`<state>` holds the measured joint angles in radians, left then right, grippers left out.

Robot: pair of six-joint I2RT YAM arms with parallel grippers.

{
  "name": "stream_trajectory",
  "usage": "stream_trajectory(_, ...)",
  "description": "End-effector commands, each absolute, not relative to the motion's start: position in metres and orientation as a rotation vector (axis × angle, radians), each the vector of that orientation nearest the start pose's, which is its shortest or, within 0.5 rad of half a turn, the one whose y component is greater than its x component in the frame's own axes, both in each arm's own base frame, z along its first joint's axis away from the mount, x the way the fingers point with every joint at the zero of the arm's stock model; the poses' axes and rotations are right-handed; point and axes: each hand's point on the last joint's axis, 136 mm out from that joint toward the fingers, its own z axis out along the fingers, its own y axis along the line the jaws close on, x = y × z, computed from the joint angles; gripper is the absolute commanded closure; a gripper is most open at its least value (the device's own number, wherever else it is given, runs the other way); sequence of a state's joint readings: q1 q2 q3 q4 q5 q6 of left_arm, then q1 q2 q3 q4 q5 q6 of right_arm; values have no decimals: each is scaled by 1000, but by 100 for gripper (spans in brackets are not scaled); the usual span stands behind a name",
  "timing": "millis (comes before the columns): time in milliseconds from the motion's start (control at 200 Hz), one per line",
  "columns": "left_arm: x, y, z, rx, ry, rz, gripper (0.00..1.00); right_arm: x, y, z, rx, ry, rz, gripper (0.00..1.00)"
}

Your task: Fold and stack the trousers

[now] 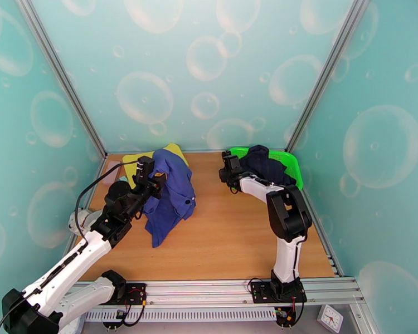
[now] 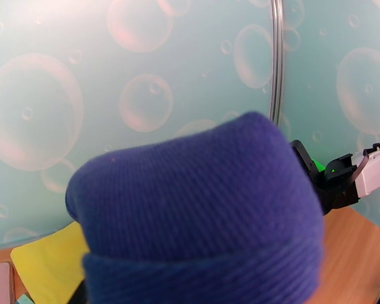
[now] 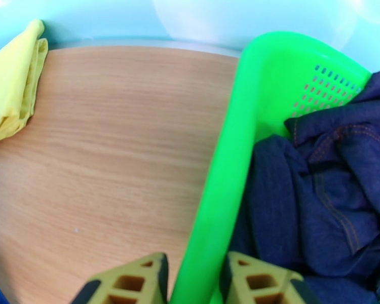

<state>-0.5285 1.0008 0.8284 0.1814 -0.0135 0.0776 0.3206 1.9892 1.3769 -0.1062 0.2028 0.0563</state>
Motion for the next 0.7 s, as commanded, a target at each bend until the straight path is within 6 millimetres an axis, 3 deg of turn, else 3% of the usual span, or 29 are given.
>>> stream_trajectory(0,321,-188,389,435,1384,-383,100,532,147,98,-286,2273,-48,69)
stream_trajectory(215,320,-190,387,450,1387,-387,100,538,128,96,-342,2279,-169,71)
stream_trajectory(360,316,-200,385,502,1388,-432,100,541,117,98,-307,2278,-134,69)
stream_trajectory(415,314,-209,380,540,1397,-469,100,541,115,100,-305,2277,-133,60)
stream_trajectory(450,313,-216,371,568,1420,-489,100,540,116,103,-304,2275,-131,46)
stream_trajectory(470,313,-220,365,588,1437,-495,100,538,117,107,-307,2269,-126,41)
stream_trajectory(505,312,-230,371,618,1433,-505,100,535,121,116,-311,2246,-111,35)
stream_trajectory(565,317,-239,361,637,1476,-462,100,526,126,146,-298,2162,-84,28)
stream_trajectory(615,330,-235,357,580,1518,-374,100,520,129,178,-261,2079,-45,22)
stream_trajectory(695,351,-225,350,504,1546,-223,100,506,126,226,-187,1988,42,20)
